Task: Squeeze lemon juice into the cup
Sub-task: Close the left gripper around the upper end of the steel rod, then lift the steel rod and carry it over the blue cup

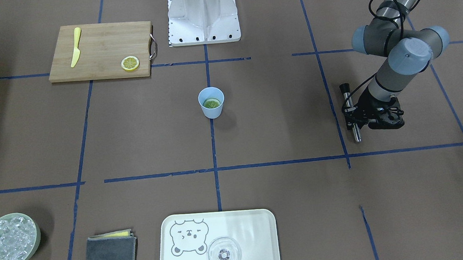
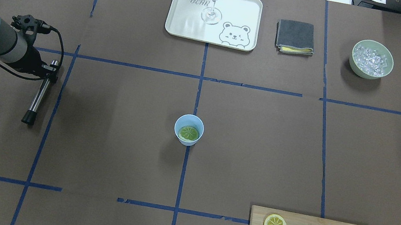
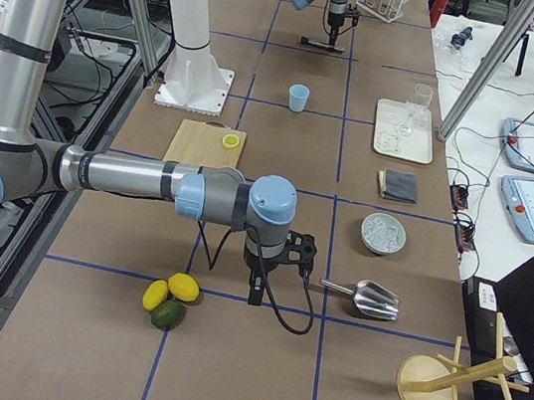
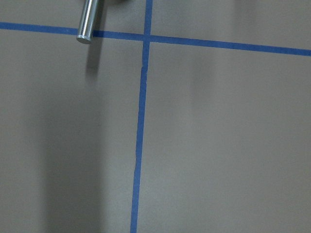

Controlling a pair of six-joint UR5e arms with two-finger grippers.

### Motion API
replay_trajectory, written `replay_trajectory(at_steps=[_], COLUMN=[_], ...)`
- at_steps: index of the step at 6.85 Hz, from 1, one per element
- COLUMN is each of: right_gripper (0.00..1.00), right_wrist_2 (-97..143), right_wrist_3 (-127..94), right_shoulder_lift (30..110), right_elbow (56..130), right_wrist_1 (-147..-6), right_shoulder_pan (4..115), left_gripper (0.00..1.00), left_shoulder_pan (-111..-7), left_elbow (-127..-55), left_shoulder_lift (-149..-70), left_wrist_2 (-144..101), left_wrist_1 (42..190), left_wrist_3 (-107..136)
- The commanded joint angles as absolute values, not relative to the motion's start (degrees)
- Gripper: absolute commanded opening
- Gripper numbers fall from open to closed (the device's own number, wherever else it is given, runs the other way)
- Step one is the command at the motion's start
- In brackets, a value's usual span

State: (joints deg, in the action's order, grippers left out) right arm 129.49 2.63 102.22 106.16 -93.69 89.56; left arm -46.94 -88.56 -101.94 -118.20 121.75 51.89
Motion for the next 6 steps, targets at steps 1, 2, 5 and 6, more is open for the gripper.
replay_trajectory(at_steps=[1,2,5,6], right_gripper=[1.00,1.00,1.00,1.00], right_wrist_2=[129.55,129.55,129.55,129.46], right_wrist_3=[2.55,2.64,2.46,2.37], right_shoulder_lift=[102.22,102.13,102.30,102.30], right_elbow=[106.35,106.17,105.91,105.82], right_wrist_1=[-93.69,-93.69,-93.69,-93.69], right_shoulder_pan=[89.56,89.56,89.56,89.56], left_gripper=[0.00,0.00,0.00,0.00], left_shoulder_pan=[-47.37,-49.03,-51.15,-51.41], left_elbow=[-91.74,-94.45,-99.23,-100.27], left_shoulder_lift=[-101.60,-101.95,-110.26,-110.74], left_wrist_2=[-118.13,-117.95,-111.36,-111.27], left_wrist_1=[120.25,120.23,124.60,132.29], left_wrist_3=[49.50,45.92,32.70,37.31])
